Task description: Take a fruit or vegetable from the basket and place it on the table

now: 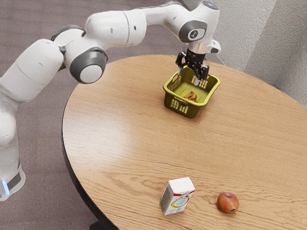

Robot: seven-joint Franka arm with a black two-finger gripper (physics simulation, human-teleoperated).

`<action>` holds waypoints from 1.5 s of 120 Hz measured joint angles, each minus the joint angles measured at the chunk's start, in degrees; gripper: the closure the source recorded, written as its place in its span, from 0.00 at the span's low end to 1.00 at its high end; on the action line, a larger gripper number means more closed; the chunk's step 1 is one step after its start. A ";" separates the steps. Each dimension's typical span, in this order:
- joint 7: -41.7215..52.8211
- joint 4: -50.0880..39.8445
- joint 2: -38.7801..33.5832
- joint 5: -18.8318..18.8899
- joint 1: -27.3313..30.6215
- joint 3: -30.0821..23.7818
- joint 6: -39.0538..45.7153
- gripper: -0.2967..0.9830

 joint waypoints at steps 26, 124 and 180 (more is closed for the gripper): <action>-0.39 -0.03 2.01 -0.06 0.00 -0.01 1.88 0.23; -3.63 -2.75 5.04 -3.19 1.04 0.73 8.08 0.23; -4.13 -3.77 6.31 -4.35 1.02 0.69 11.24 0.23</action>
